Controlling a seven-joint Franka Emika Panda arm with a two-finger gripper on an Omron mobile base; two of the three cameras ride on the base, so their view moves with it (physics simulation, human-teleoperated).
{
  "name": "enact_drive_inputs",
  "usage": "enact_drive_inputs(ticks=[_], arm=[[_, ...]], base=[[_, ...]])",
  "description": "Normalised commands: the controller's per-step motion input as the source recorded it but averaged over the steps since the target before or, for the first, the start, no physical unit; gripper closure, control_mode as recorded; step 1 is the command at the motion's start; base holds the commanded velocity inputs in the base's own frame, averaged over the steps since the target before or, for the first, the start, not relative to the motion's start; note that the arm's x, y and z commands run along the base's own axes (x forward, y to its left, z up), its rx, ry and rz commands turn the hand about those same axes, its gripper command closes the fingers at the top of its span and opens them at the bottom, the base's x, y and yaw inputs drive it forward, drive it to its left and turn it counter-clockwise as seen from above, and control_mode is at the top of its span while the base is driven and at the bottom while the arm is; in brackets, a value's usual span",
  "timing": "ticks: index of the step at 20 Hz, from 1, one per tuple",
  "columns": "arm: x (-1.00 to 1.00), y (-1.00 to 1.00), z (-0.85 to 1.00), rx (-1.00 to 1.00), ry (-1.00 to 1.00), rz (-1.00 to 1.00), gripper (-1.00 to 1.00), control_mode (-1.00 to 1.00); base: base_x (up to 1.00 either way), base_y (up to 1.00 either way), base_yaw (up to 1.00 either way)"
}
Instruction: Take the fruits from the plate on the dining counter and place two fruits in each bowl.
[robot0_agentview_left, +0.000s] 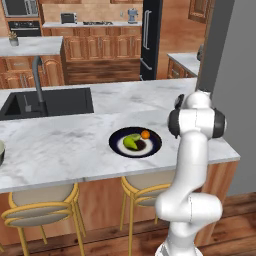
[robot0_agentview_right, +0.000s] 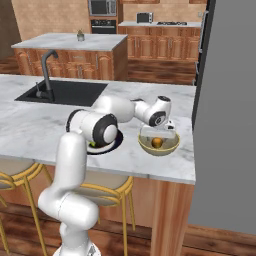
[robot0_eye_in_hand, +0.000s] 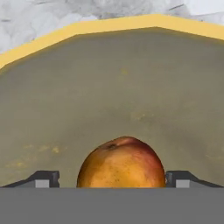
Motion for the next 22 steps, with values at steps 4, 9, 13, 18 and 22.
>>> enact_drive_inputs(ticks=[4, 9, 13, 18, 22], arm=[[-0.24, 0.01, 0.32, -0.01, 0.00, 0.00, -1.00, -1.00], [-0.42, 0.08, 0.54, 0.00, 0.00, -0.01, -1.00, -1.00], [-0.68, 0.42, 0.37, 0.00, -0.05, -0.12, -1.00, -1.00], [-0.59, 0.70, 0.27, -0.01, -0.05, -0.19, -1.00, -1.00], [-0.38, 0.74, 0.27, 0.00, -0.02, -0.25, -1.00, -1.00]], base=[[0.00, 0.00, 0.00], [0.00, 0.00, 0.00], [0.00, 0.00, 0.00], [0.00, 0.00, 0.00], [0.00, 0.00, 0.00]])
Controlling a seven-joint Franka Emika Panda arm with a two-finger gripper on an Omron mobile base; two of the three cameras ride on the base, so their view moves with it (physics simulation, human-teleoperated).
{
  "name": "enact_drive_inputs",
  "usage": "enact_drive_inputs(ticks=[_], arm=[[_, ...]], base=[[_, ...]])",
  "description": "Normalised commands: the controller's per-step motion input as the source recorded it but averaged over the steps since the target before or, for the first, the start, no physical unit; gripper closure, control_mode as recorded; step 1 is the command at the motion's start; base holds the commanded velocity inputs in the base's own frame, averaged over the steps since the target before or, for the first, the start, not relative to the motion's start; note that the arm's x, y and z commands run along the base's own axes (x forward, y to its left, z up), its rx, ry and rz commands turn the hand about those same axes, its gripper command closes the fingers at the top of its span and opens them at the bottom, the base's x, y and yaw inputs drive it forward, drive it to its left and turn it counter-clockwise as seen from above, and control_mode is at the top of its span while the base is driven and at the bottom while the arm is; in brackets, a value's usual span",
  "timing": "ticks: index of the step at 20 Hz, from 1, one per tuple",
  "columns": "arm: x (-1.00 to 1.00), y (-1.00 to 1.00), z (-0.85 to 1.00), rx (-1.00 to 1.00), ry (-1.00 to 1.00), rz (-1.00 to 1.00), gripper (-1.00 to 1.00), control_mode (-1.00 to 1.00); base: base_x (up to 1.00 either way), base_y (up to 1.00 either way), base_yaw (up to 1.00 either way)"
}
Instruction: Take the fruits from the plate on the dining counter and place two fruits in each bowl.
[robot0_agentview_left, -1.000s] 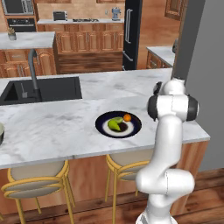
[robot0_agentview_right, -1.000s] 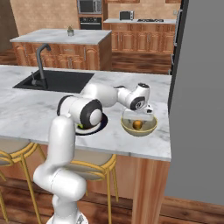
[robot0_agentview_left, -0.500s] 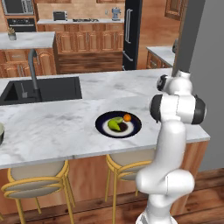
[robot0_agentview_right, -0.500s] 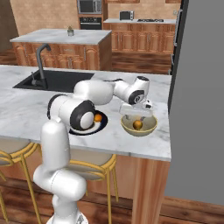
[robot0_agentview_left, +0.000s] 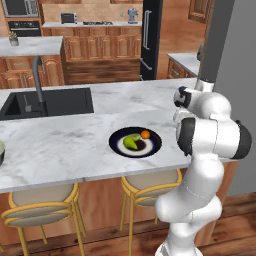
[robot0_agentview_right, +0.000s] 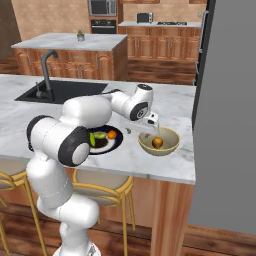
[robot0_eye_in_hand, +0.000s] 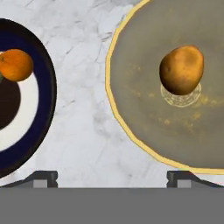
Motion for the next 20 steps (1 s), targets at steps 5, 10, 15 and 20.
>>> enact_drive_inputs(ticks=[5, 10, 15, 20], arm=[[-0.13, 0.75, 0.25, 0.00, 0.00, -0.30, -1.00, -1.00], [0.01, 0.56, 0.23, 0.00, 0.08, -0.28, -1.00, -1.00], [0.10, 0.51, 0.05, 0.00, 0.07, -0.22, -1.00, -1.00], [0.23, 0.34, 0.00, 0.00, 0.06, -0.10, -1.00, -1.00]], base=[[0.00, 0.00, 0.00], [0.00, 0.00, 0.00], [0.00, 0.00, 0.00], [0.00, 0.00, 0.00]])
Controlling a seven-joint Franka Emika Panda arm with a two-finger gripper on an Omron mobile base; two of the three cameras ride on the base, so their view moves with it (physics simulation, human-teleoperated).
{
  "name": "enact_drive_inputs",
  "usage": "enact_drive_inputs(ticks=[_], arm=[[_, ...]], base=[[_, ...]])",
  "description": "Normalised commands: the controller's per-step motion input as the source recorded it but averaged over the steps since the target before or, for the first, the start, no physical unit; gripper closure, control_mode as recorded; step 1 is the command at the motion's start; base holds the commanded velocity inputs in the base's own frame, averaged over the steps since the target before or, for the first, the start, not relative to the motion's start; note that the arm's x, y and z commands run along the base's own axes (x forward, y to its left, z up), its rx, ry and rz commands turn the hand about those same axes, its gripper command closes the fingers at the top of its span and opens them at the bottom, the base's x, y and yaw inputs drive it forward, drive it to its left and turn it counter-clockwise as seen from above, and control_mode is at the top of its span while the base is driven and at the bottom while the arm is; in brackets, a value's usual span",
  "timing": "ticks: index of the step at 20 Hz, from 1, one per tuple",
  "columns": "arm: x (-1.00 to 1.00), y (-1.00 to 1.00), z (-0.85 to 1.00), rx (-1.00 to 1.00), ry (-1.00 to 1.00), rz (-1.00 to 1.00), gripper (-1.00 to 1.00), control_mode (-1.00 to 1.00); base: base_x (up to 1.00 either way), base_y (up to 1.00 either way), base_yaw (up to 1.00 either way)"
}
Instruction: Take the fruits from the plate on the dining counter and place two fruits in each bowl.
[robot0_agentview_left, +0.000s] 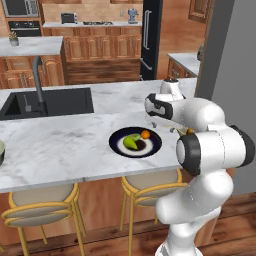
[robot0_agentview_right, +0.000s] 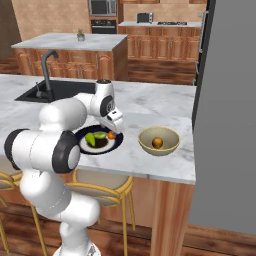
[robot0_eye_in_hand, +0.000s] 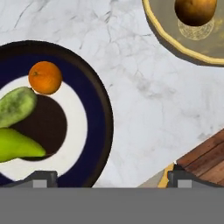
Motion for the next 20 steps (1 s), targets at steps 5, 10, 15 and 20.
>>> enact_drive_inputs(ticks=[5, 10, 15, 20], arm=[[0.40, 0.16, -0.04, 0.00, 0.06, -0.06, -1.00, -1.00], [0.37, 0.12, -0.19, 0.00, 0.06, -0.02, -1.00, -1.00], [0.22, 0.06, -0.29, 0.00, 0.00, -0.01, -1.00, -1.00], [0.24, 0.00, -0.29, 0.00, 0.00, 0.00, -1.00, -1.00]], base=[[0.00, 0.00, 0.00], [0.00, 0.00, 0.00], [0.00, 0.00, 0.00], [0.00, 0.00, 0.00]])
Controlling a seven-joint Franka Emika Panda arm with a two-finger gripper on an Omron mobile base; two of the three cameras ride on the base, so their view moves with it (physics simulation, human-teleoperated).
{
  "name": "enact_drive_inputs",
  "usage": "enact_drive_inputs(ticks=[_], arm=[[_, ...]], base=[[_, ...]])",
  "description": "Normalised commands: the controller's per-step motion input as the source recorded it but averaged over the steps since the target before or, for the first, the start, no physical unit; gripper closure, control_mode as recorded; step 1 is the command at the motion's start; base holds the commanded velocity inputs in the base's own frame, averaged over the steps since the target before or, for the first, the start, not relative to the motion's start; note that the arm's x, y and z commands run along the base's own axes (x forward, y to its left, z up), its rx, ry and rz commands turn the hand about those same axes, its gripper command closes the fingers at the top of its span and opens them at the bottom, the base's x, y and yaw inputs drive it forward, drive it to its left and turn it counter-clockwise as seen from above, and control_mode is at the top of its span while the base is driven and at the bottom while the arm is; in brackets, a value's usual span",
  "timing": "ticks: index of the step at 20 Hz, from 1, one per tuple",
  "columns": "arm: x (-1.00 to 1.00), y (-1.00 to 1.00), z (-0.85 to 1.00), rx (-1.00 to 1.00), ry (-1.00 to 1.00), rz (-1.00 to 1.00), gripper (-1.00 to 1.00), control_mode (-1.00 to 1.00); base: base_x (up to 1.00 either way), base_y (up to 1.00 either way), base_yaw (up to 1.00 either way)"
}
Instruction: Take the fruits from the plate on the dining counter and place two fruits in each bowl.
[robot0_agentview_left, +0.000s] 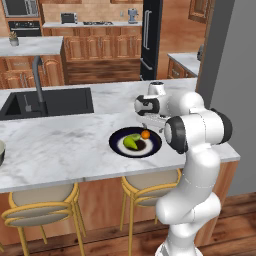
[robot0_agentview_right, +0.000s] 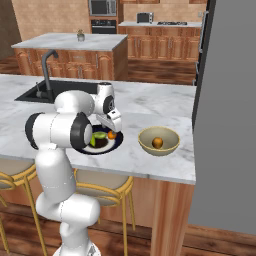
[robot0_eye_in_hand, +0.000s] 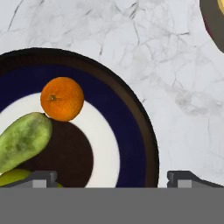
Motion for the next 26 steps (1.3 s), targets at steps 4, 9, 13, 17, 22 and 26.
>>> enact_drive_inputs(ticks=[4, 9, 13, 17, 22, 26], arm=[[0.36, 0.00, -0.22, 0.03, 0.02, 0.00, -1.00, -1.00], [0.27, 0.03, -0.21, 0.06, 0.00, 0.00, -1.00, -1.00], [0.23, 0.00, -0.22, 0.03, 0.00, 0.00, -1.00, -1.00], [0.34, 0.03, -0.27, 0.02, 0.06, 0.00, -1.00, -1.00], [0.30, 0.07, -0.28, 0.00, 0.11, 0.00, -1.00, -1.00], [0.12, 0.09, -0.18, 0.00, 0.02, 0.00, -1.00, -1.00]], base=[[0.00, 0.00, 0.00], [0.00, 0.00, 0.00], [0.00, 0.00, 0.00], [0.00, 0.00, 0.00], [0.00, 0.00, 0.00], [0.00, 0.00, 0.00]])
